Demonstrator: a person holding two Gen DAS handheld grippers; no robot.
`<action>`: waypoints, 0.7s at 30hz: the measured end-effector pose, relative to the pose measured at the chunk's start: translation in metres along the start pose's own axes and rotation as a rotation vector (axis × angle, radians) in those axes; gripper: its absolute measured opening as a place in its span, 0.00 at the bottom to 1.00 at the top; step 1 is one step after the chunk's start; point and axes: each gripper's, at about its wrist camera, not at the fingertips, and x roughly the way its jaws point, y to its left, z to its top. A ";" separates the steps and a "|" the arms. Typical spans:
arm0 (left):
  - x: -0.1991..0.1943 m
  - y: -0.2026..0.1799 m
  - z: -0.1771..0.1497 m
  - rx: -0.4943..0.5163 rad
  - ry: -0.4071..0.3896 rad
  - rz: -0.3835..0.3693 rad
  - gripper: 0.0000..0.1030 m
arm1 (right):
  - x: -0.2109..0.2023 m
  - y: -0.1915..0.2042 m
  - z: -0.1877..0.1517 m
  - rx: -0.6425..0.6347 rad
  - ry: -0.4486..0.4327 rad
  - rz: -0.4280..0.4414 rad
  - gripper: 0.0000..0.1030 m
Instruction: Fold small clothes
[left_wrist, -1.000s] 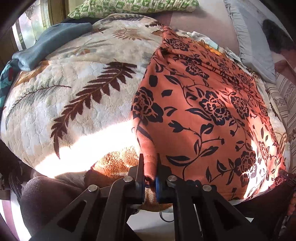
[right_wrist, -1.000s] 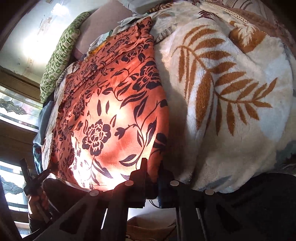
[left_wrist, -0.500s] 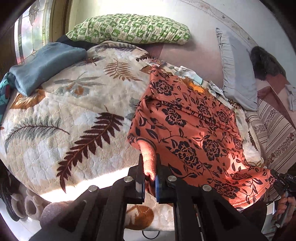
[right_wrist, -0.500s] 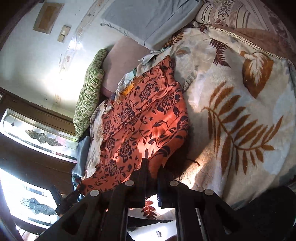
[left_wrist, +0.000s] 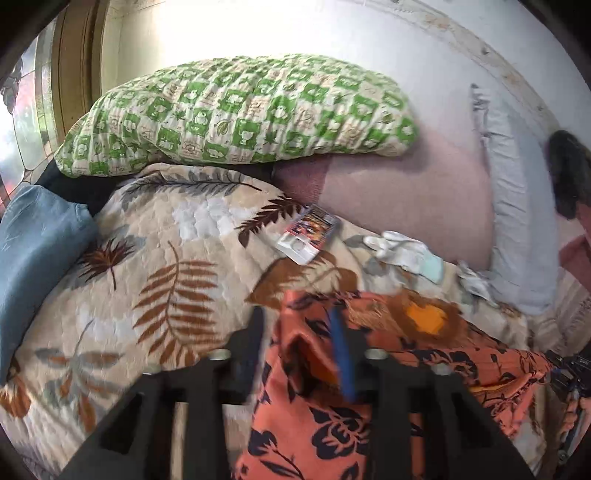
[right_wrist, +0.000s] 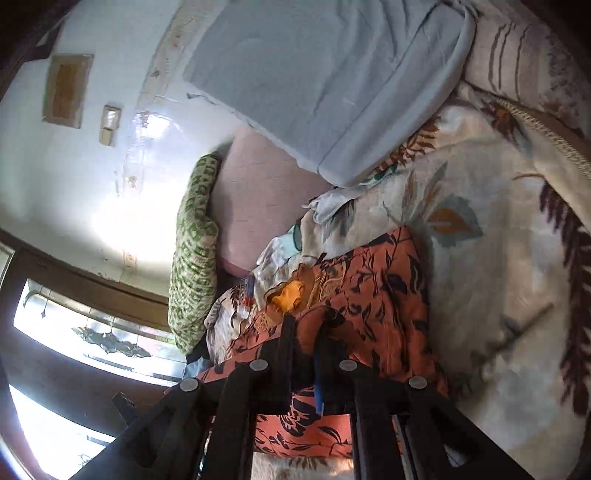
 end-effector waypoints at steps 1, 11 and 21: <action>0.031 0.000 0.006 -0.009 0.006 0.076 0.84 | 0.025 -0.009 0.018 0.017 0.012 -0.042 0.19; 0.015 0.033 -0.033 0.063 0.023 0.135 0.84 | 0.042 -0.039 -0.002 -0.133 -0.053 -0.311 0.73; -0.043 0.011 -0.120 0.162 0.049 0.074 0.84 | 0.043 0.032 -0.096 -0.372 0.117 -0.225 0.73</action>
